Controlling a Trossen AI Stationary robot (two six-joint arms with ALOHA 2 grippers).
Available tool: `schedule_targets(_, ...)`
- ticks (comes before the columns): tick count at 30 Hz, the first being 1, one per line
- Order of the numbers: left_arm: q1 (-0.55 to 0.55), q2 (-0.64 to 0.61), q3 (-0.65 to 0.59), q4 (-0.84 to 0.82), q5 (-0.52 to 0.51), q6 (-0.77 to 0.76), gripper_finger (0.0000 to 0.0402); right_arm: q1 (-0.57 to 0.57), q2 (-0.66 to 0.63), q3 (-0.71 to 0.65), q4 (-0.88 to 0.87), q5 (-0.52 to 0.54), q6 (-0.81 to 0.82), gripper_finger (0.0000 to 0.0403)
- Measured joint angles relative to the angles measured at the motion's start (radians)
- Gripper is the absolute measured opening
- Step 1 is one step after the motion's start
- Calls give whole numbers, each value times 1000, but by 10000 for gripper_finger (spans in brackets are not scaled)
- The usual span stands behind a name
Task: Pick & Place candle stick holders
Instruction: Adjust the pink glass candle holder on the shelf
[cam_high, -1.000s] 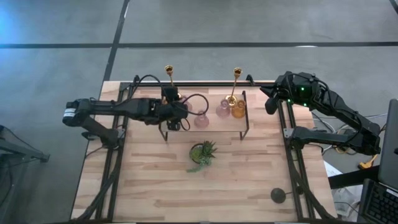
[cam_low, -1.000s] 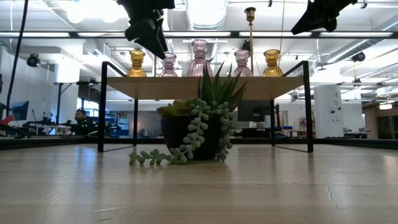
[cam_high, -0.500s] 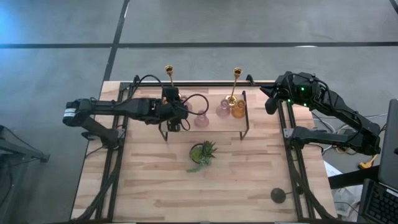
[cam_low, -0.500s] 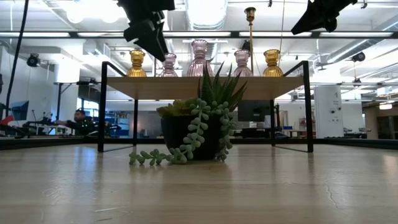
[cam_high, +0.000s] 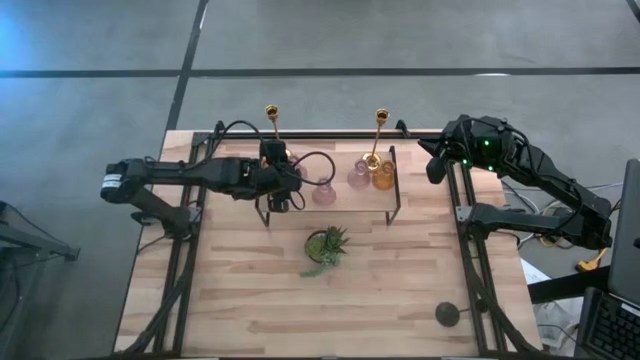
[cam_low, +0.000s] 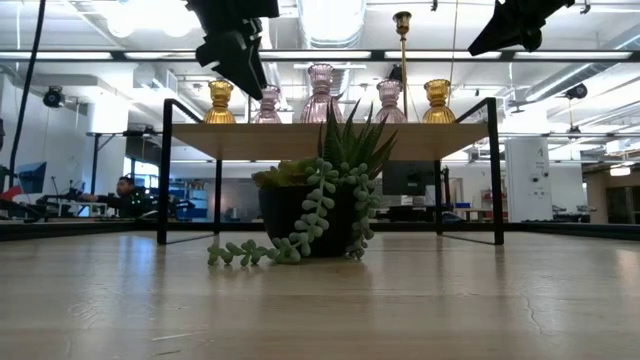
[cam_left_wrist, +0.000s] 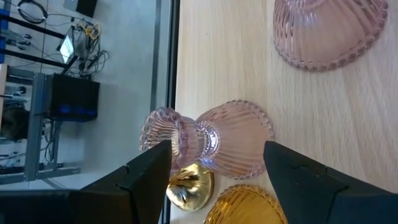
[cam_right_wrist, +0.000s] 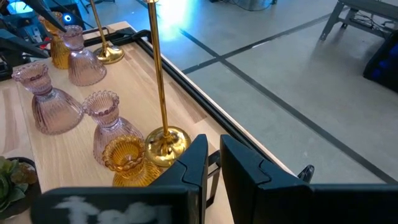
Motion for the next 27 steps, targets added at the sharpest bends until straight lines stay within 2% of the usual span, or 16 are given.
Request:
schedule_targets(14, 0, 0, 0, -2, 48, -36, 257, 0, 0, 0, 0, 0, 0, 38)
schedule_targets(27, 0, 0, 0, -13, 23, -30, 257, 0, 0, 0, 0, 0, -1, 38)
